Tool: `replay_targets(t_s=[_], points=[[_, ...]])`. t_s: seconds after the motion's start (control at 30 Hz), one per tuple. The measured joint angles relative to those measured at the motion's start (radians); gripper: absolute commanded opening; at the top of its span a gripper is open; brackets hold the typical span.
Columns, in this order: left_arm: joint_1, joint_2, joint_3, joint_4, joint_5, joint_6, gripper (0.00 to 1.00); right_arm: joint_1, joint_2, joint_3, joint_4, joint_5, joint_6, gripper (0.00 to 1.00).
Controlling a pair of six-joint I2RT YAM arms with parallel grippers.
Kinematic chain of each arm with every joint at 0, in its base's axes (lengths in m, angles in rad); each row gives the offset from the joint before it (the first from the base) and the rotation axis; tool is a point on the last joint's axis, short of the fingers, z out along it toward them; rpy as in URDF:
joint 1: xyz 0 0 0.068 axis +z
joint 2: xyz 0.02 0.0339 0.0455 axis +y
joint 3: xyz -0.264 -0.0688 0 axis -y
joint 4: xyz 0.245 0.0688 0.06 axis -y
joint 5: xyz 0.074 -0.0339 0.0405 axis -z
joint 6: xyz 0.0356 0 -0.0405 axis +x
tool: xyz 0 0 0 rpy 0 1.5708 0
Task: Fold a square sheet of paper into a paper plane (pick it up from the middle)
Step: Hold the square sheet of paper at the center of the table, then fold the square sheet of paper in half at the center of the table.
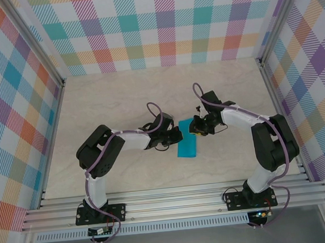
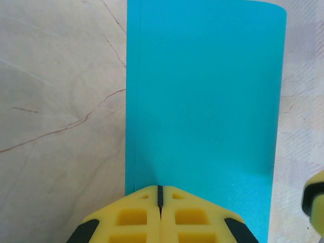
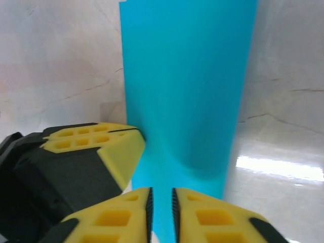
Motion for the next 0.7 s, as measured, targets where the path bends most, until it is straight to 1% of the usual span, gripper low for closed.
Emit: replay_targets(t_s=[0.17,0.4,0.7], points=[[0.0,0.0,0.005,-0.009,0.0,0.006,0.0,0.0,0.055,-0.005,0.047,-0.047,-0.001,0.18],[0.0,0.004,0.006,-0.008,0.0,0.006,0.0,-0.027,0.113,-0.075,0.092,-0.075,-0.034,0.22],[0.0,0.008,0.011,-0.008,0.004,0.006,0.0,-0.074,0.111,-0.151,0.217,-0.191,-0.06,0.24]])
